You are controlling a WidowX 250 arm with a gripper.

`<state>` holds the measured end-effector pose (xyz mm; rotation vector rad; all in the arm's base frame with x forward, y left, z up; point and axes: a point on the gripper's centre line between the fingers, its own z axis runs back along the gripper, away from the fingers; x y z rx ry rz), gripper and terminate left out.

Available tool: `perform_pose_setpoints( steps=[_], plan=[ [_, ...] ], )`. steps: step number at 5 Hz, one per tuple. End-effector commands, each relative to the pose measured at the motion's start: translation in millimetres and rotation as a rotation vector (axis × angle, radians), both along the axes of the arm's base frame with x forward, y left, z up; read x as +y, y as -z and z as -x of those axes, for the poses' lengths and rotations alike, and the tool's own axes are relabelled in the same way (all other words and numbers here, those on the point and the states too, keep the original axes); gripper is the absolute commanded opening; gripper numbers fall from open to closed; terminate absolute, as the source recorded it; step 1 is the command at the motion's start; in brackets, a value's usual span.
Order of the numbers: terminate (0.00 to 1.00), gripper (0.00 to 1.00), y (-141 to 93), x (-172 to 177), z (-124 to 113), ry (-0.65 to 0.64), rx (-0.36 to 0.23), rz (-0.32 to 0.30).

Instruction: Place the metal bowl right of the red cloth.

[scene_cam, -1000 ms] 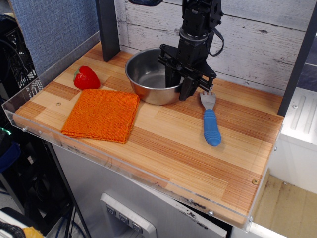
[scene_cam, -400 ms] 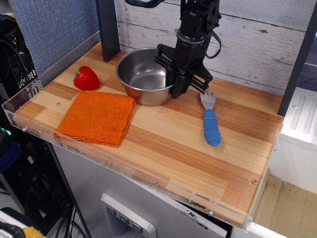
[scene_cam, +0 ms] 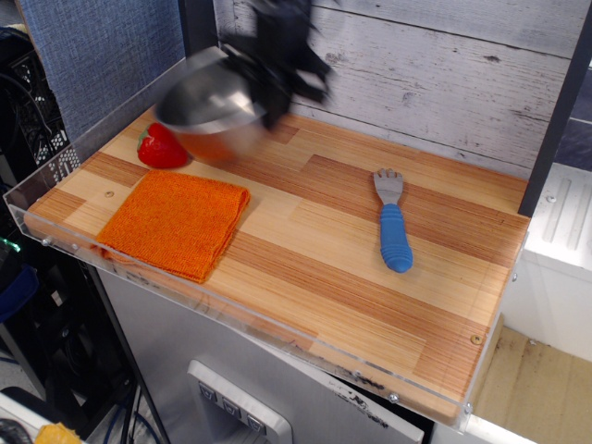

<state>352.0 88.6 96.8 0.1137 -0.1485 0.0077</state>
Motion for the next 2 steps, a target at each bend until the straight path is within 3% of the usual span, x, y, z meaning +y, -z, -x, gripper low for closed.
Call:
perform_pose_setpoints(
  steps=[1, 2],
  plan=[
    [0.0, 0.0, -61.1, 8.7, 40.3, 0.005, -0.163, 0.049],
    [0.0, 0.0, -71.0, -38.8, 69.1, 0.133, -0.147, 0.05]
  ],
)
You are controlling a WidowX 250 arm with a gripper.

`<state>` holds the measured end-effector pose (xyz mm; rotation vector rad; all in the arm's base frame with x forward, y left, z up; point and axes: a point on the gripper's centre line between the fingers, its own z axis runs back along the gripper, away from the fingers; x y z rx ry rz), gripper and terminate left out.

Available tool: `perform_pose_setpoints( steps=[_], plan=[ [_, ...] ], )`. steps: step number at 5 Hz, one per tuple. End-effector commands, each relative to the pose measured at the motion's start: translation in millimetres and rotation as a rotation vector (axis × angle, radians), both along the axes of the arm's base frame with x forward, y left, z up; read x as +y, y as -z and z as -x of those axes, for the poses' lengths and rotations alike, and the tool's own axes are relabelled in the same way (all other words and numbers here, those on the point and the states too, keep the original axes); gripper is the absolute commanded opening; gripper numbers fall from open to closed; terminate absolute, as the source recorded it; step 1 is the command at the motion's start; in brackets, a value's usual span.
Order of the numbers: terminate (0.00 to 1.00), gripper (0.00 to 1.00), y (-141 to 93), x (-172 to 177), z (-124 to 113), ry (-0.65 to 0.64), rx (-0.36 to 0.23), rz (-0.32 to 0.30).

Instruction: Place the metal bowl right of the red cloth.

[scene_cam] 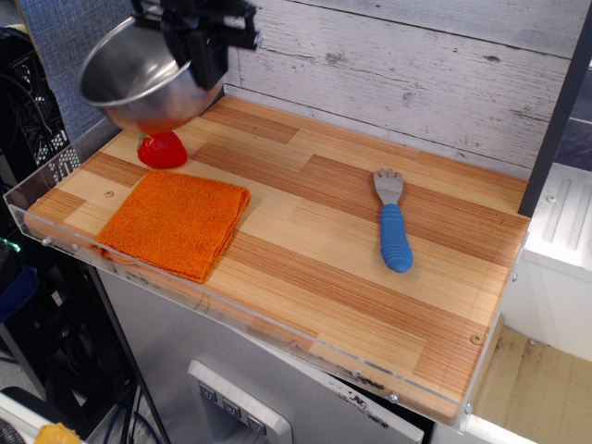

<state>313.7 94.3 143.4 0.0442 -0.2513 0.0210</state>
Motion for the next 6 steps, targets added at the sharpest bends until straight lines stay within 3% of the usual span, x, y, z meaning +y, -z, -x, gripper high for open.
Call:
perform_pose_setpoints(
  steps=[1, 2, 4, 6],
  plan=[
    [0.0, 0.0, -29.2, -89.4, 59.6, 0.245, -0.053, -0.026],
    [0.0, 0.0, -17.6, -103.6, 71.0, 0.274, -0.022, -0.038],
    [0.0, 0.0, 38.5, -102.9, 51.9, 0.252, 0.142, -0.047],
    [0.0, 0.0, 62.8, -116.6, 57.8, 0.33, 0.176, -0.085]
  ],
)
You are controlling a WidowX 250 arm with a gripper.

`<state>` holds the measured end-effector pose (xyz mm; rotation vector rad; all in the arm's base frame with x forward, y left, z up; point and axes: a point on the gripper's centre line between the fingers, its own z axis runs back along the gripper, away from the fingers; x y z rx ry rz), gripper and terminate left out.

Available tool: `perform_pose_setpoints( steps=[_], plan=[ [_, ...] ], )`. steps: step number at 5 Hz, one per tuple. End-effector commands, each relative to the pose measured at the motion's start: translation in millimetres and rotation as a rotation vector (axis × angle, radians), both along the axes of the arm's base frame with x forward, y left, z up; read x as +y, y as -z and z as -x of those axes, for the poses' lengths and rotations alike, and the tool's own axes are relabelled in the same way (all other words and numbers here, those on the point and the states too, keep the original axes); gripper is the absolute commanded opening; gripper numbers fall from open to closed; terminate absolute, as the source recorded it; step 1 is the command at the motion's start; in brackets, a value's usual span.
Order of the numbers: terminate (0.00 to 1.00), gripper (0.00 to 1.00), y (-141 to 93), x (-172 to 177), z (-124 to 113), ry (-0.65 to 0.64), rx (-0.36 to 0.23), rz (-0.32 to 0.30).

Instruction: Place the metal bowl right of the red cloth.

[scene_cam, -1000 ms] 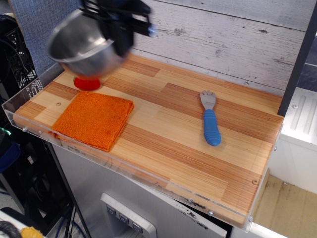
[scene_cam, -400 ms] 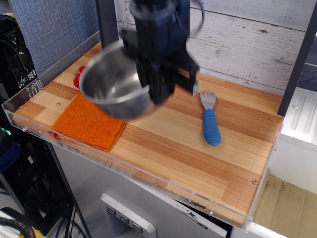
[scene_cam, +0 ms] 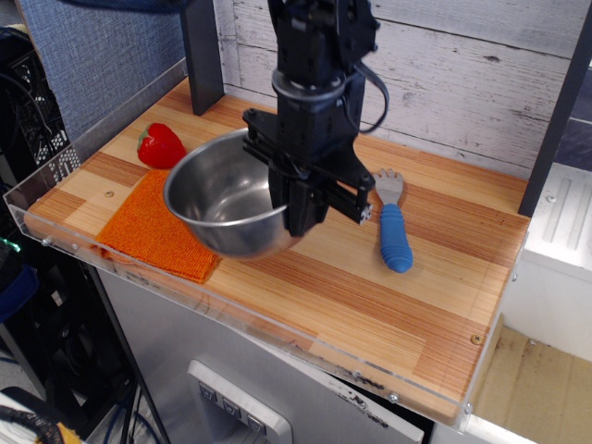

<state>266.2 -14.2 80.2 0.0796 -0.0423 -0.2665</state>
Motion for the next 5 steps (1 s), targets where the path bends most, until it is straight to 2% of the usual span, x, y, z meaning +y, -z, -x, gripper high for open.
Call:
perform_pose_setpoints(
  steps=[1, 2, 3, 5],
  plan=[
    [0.0, 0.0, 3.1, -18.4, 15.9, 0.086, -0.045, -0.012],
    [0.0, 0.0, 10.1, -26.8, 20.7, 0.106, -0.033, -0.02],
    [0.0, 0.0, 24.5, -25.9, 20.8, 0.092, 0.013, -0.02],
    [0.0, 0.0, 35.9, -21.9, 21.1, 0.074, 0.036, -0.027]
  ],
)
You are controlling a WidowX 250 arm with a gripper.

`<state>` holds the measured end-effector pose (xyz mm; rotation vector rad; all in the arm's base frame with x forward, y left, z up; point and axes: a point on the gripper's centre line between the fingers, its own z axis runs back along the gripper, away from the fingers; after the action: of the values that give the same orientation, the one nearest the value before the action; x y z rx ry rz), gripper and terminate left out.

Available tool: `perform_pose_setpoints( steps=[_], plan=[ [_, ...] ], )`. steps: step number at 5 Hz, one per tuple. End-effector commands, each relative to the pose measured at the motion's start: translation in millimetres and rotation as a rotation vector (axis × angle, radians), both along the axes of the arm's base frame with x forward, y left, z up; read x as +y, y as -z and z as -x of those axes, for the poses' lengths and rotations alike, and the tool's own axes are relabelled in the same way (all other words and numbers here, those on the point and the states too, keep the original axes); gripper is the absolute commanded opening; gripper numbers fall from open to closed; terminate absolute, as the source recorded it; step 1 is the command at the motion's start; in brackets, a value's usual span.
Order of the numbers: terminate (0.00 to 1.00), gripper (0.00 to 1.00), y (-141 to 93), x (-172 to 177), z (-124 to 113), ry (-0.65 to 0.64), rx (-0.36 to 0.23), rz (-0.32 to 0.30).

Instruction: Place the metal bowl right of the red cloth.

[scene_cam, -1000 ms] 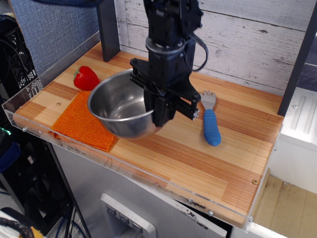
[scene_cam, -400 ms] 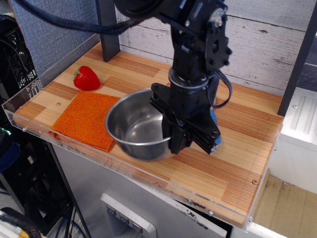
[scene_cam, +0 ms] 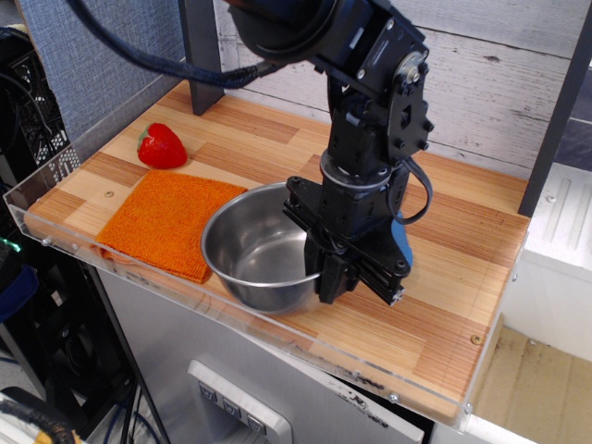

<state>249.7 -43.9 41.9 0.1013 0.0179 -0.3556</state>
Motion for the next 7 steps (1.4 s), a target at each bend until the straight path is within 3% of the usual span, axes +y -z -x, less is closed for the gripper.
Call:
perform_pose_setpoints(
  steps=[1, 3, 4, 5, 6, 7],
  plan=[
    [0.0, 1.0, -3.4, 7.5, 5.3, 0.007, -0.021, 0.0],
    [0.0, 1.0, -22.5, 6.9, 5.9, 0.049, -0.078, -0.003],
    [0.0, 1.0, -47.6, 12.9, 12.4, 0.053, -0.147, 0.016],
    [0.0, 1.0, -91.1, 29.0, 23.1, -0.079, -0.228, 0.021],
    [0.0, 1.0, -125.9, 53.4, 35.1, -0.219, -0.249, 0.028],
    [0.0, 1.0, -140.3, 77.8, 41.0, -0.335, -0.201, 0.036]
  ],
)
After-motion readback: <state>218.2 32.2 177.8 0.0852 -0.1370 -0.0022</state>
